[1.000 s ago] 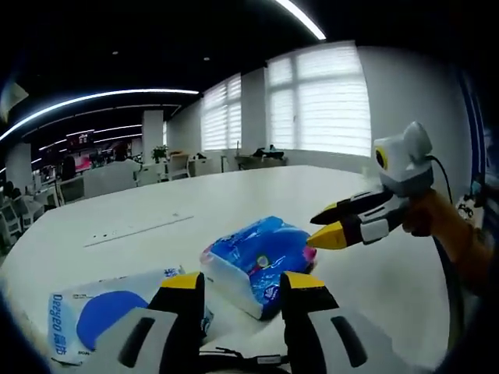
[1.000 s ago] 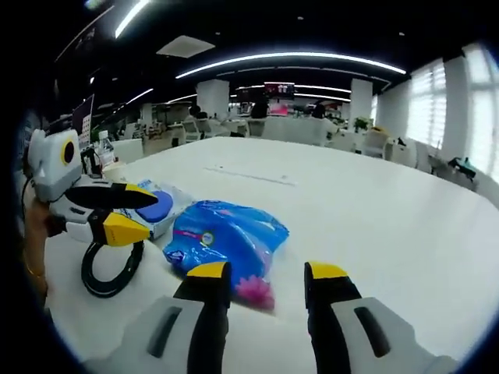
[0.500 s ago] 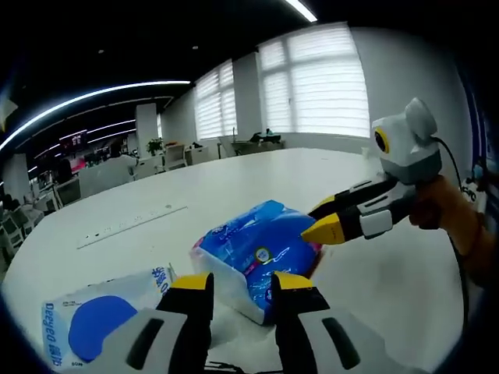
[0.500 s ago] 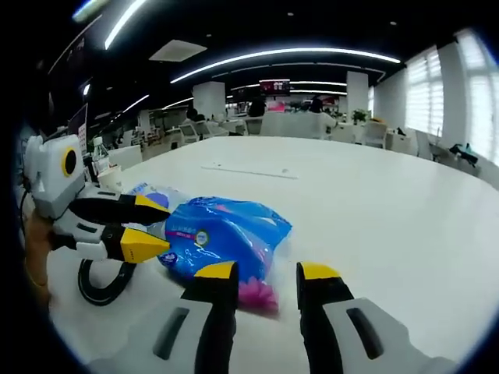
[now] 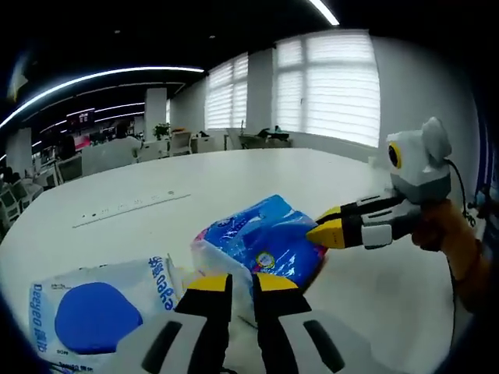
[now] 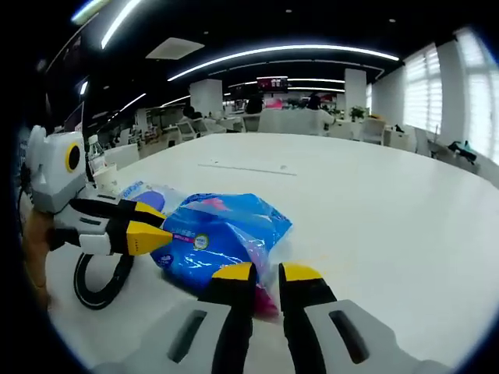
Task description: Arrange the tabletop items into an orderly group along one side of the table until the central work area is clear of visible clutter.
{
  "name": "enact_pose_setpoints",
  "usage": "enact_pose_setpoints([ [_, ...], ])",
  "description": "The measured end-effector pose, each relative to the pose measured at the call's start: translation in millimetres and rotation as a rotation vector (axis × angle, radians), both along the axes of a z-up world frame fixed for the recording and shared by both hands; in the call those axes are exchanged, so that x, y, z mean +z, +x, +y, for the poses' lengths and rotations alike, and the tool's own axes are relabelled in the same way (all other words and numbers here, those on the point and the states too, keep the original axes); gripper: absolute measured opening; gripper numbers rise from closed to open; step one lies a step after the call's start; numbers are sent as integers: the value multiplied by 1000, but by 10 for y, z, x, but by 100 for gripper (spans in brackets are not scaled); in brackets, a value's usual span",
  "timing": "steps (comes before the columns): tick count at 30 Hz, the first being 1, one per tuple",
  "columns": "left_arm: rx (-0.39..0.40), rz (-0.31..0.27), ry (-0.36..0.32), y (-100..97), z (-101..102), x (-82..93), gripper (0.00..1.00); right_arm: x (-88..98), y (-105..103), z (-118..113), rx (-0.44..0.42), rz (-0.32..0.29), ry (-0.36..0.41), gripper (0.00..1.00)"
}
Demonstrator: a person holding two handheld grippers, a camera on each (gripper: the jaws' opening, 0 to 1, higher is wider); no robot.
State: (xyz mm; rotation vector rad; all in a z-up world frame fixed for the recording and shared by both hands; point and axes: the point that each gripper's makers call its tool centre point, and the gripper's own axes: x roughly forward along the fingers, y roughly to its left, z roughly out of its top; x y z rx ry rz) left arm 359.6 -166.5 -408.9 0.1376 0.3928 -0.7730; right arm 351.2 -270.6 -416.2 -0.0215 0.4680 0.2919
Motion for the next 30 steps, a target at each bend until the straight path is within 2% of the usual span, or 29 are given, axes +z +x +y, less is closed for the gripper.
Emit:
enact_pose_setpoints([
  [6,-9,-78,49,28,-10,33,0,32,-7,21,5,-17,8,0],
  [13,-2,-136,39,81,-20,133,0,155,5,16,8,-74,-18,0],
  [17,-3,-146,36,100,-22,157,0,197,26,16,11,-98,-32,0],
  [25,4,-158,47,135,-1,156,0,161,58,43,17,-99,-32,0],
  [26,-2,-139,58,140,0,79,0,107,72,57,20,-91,-39,0],
  [30,3,-124,57,142,-11,19,0,37,71,51,20,-77,-42,0],
])
